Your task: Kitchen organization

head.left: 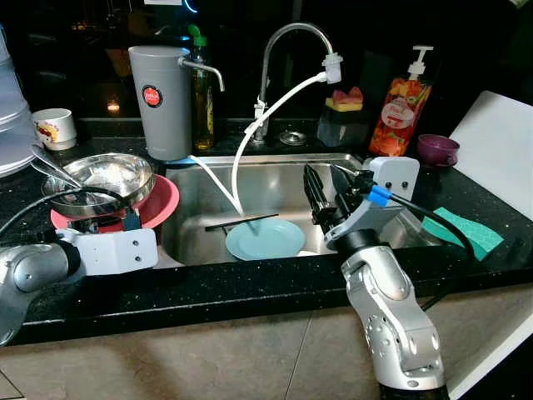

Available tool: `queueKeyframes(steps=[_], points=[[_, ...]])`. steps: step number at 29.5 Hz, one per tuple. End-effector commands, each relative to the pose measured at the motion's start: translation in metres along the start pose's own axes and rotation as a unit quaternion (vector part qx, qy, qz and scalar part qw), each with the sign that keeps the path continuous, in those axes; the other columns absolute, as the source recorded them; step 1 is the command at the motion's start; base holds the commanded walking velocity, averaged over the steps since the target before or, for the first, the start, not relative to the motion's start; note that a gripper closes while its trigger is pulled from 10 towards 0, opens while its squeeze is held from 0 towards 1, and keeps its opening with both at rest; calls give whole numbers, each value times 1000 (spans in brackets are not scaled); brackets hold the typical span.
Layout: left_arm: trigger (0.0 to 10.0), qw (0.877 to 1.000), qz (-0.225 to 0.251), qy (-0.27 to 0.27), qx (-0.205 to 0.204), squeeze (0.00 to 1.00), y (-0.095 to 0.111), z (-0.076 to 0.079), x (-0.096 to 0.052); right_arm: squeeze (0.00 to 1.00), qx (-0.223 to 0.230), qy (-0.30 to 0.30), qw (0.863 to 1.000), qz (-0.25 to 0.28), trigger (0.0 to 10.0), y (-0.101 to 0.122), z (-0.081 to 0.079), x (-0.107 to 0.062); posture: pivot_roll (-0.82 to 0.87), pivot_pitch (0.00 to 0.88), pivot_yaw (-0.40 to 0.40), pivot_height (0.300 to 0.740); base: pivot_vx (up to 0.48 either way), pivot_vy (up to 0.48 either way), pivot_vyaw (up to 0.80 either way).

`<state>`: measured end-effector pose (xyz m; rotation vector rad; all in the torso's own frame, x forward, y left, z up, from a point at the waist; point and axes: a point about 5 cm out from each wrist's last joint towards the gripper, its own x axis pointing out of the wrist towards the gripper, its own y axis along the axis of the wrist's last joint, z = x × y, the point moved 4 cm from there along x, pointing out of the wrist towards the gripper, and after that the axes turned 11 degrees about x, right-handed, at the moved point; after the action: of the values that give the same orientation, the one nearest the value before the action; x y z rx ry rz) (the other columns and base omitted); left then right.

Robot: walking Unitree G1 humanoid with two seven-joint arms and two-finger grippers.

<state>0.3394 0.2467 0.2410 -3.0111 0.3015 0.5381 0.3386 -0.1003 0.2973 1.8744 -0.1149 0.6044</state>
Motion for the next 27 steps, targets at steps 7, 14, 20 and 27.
queueKeyframes(steps=[7, 14, 20, 27], points=[[6941, 999, -20, -45, -3, 0, -10, 29, 15, 0, -1, -1, 1000, -1, 10000, 0, 2, 1, 95, 105, -75, 740, 0, 0, 0], [0, 998, -24, -50, -1, 0, -13, 35, 21, 0, -4, -1, 1000, 0, 10000, 1, 3, 1, 88, 104, -78, 740, 0, 0, 0], [0, 998, -19, -56, 2, 0, -13, 37, 22, 0, -4, -1, 1000, 1, 10000, 2, 4, 2, 90, 104, -78, 740, 0, 0, 0], [10000, 998, -3, -66, 3, 0, -9, 33, 16, 0, -4, -1, 1000, 1, 10000, 2, 4, 2, 94, 106, -79, 740, 0, 0, 0]])
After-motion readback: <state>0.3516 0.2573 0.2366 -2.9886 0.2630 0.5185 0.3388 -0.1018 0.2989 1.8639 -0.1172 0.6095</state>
